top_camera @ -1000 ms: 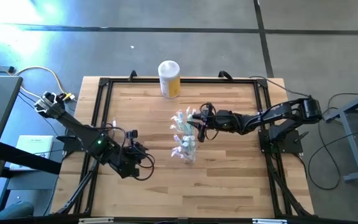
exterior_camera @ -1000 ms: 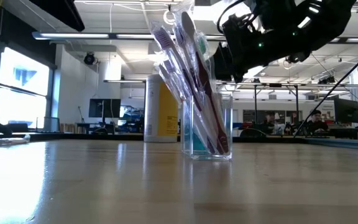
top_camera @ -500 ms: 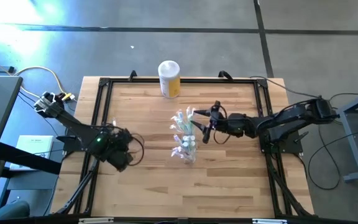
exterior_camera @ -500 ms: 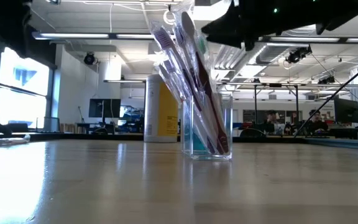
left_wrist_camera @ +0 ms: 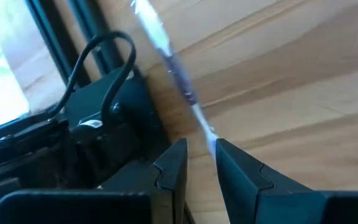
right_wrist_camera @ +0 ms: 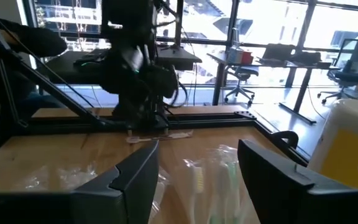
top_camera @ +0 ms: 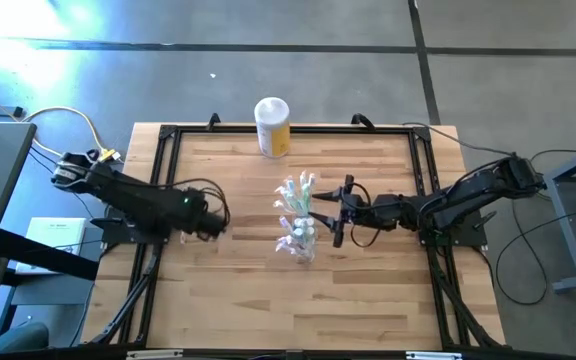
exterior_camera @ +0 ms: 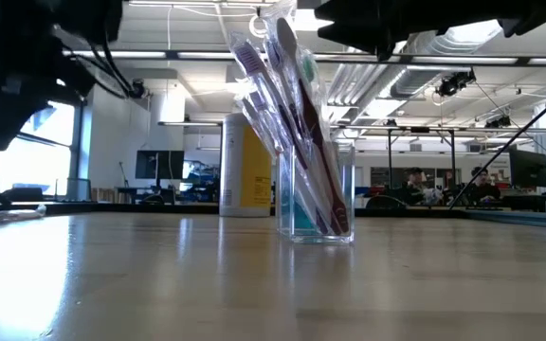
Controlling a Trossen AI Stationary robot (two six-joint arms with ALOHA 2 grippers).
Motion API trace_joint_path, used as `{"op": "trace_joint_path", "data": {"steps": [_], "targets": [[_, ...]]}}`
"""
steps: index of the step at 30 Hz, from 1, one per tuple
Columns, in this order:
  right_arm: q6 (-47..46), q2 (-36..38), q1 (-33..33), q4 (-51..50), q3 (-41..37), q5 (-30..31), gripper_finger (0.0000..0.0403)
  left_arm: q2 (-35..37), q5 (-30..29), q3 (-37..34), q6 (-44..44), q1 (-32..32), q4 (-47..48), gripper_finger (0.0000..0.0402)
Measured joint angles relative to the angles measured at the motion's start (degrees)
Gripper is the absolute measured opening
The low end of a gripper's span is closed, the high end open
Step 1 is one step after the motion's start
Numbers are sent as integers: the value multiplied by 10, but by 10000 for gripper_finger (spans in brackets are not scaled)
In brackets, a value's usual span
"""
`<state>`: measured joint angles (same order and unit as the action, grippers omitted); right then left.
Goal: Pick & Place toothbrushing station
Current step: Put the purple toothbrush into the transparent organizer
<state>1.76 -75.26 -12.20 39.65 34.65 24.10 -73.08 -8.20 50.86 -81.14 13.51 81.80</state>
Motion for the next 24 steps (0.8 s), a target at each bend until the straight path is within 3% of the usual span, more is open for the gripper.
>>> {"op": "trace_joint_path", "data": {"steps": [10,24], "targets": [[0,0,-6,-5,0,-2,210,-1,73,-101,93,-141,-124,79],[0,0,-11,-9,0,-2,210,-20,70,-97,84,-215,-114,79]]}}
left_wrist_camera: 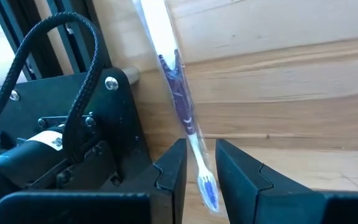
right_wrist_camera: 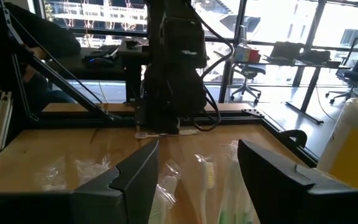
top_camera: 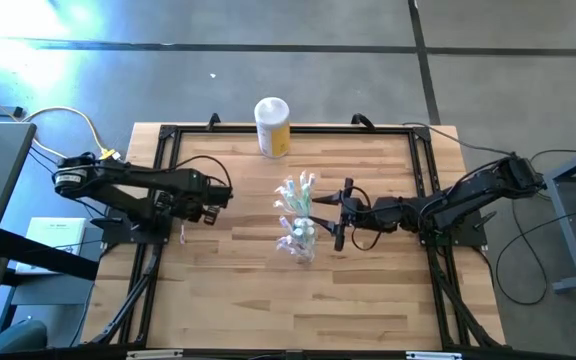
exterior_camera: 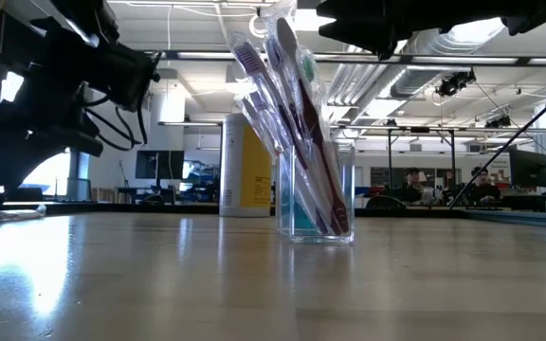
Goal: Pick & Place toothbrushing station
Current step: Put the purple toothbrush into the transparent organizer
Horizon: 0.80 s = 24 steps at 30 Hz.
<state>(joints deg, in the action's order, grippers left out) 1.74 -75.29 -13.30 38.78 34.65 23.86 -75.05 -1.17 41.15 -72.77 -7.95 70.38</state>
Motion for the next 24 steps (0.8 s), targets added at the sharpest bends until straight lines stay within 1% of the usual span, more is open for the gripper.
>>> {"op": "trace_joint_path", "data": {"steps": [5,13,17,20,24], "targets": [[-2,0,0,-9,0,0,210,-38,4,0,24,-31,1,79],[-4,0,-6,-20,0,0,210,-93,-7,-2,86,-105,-3,79],[-4,0,-12,-21,0,0,210,-103,-5,-6,104,-124,-19,79],[-3,0,-15,-22,0,0,210,-104,18,-25,122,-133,-57,79],[-2,0,-15,-21,0,0,210,-103,22,-49,122,-136,-79,79]]}}
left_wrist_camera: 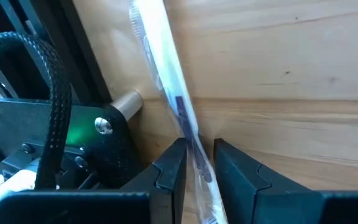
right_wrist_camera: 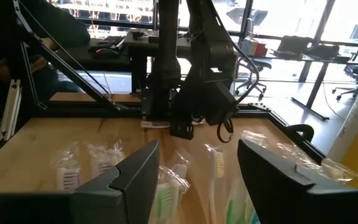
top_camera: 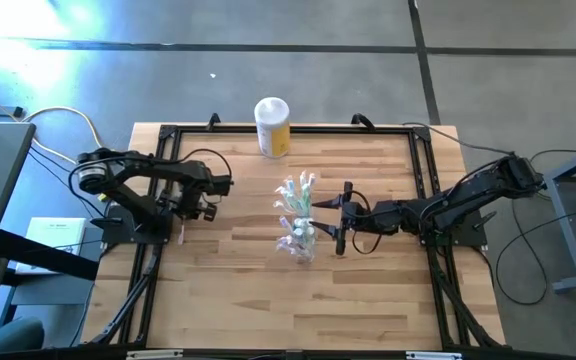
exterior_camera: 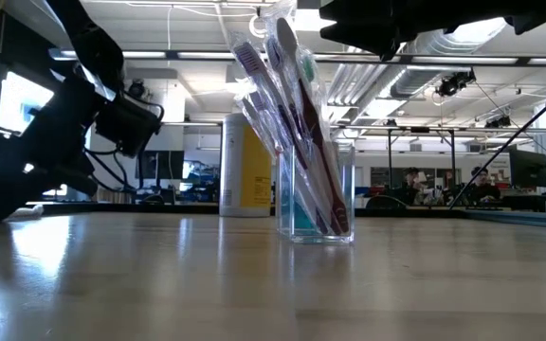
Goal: Pick & Place toothbrushing station
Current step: Put the purple toothbrush into the transparent organizer
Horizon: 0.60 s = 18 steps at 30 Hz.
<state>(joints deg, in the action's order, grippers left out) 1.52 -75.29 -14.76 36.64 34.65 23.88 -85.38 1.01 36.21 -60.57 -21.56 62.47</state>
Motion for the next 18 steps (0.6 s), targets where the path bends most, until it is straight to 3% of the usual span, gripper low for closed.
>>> {"op": "trace_joint_path", "data": {"steps": [12,18], "targets": [[0,0,0,0,0,0,210,2,12,-41,9,-4,-36,76],[0,0,0,0,0,0,210,2,17,-51,24,-2,-44,21]]}}
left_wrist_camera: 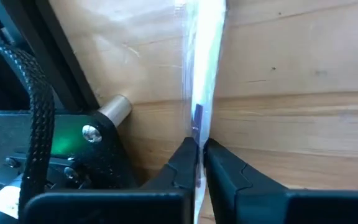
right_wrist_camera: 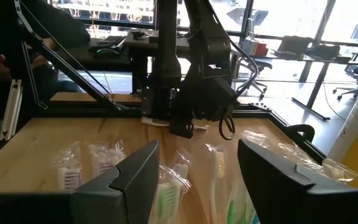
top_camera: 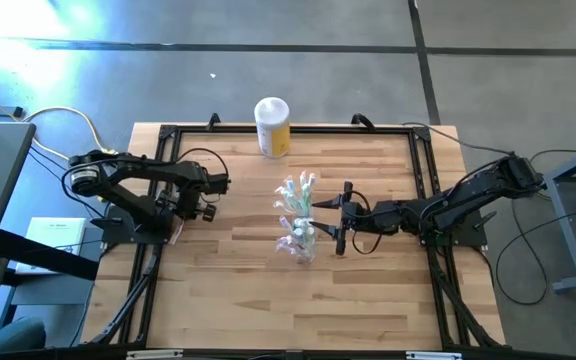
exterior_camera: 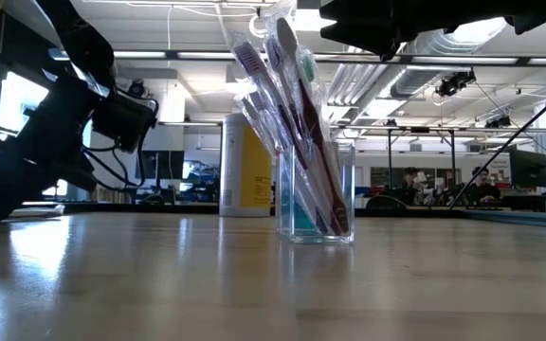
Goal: Pick & Place toothbrushing station
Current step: Put the purple toothbrush into the transparent organizer
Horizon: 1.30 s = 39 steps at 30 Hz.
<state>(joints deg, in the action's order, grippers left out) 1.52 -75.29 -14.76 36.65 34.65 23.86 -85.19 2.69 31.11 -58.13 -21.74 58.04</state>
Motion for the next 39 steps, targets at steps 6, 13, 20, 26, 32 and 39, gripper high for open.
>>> {"op": "trace_joint_path", "data": {"steps": [6,13,20,26,32,39], "targets": [[0,0,-3,0,0,0,210,-2,-8,8,36,0,2,15],[0,0,-3,0,0,0,210,-6,-79,74,89,26,10,6],[0,0,-3,-2,0,0,210,-4,-124,165,100,67,24,2],[0,0,-13,-1,0,0,210,-3,-168,269,97,114,119,2],[-13,0,-23,0,0,0,210,-3,-261,406,122,203,260,1],[-67,0,-51,2,0,0,210,-2,-397,533,191,379,320,1]]}}
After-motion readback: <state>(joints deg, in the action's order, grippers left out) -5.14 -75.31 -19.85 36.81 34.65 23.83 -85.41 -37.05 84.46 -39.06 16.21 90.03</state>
